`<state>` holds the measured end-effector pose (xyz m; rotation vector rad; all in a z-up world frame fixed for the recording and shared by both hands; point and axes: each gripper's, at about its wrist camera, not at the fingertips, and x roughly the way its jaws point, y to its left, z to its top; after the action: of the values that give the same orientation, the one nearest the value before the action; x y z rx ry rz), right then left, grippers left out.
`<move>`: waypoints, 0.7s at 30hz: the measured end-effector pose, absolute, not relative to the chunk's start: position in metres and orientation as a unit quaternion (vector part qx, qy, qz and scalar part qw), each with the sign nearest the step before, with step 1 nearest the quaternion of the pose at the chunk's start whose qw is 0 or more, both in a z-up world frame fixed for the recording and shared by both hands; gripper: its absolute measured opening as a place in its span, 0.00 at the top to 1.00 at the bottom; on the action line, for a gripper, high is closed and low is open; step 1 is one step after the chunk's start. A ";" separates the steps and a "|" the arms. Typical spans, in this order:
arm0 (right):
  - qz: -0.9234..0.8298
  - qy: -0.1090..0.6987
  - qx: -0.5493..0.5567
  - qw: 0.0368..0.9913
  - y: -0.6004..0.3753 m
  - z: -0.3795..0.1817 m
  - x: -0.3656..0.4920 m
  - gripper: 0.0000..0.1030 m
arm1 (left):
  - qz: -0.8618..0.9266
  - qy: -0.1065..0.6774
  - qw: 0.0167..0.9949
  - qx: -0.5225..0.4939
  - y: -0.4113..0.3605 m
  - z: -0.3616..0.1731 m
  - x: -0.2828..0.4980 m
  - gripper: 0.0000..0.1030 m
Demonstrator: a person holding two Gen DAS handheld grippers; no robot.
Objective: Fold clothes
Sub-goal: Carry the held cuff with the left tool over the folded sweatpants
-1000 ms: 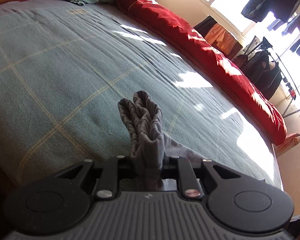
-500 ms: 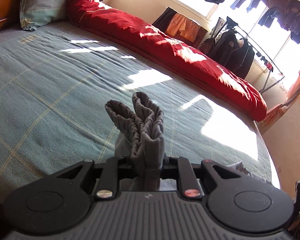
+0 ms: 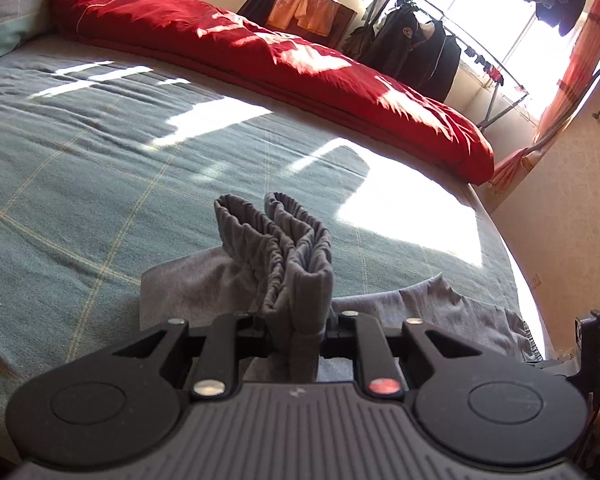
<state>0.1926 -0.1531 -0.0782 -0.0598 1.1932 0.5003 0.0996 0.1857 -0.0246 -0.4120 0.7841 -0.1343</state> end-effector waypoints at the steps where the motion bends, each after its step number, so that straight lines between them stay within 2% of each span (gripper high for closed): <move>1: 0.232 0.556 -0.027 0.798 -0.154 -0.078 0.193 0.00 | -0.069 0.382 0.901 -0.192 0.179 -0.026 0.102 0.83; 21: 0.219 0.564 -0.021 0.796 -0.160 -0.082 0.197 0.00 | -0.112 0.449 0.886 -0.032 0.080 -0.079 0.124 0.83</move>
<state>0.1975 -0.1602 -0.0821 -0.0461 1.2118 0.4702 0.1237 0.0795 -0.0794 -0.0656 0.9349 -0.2332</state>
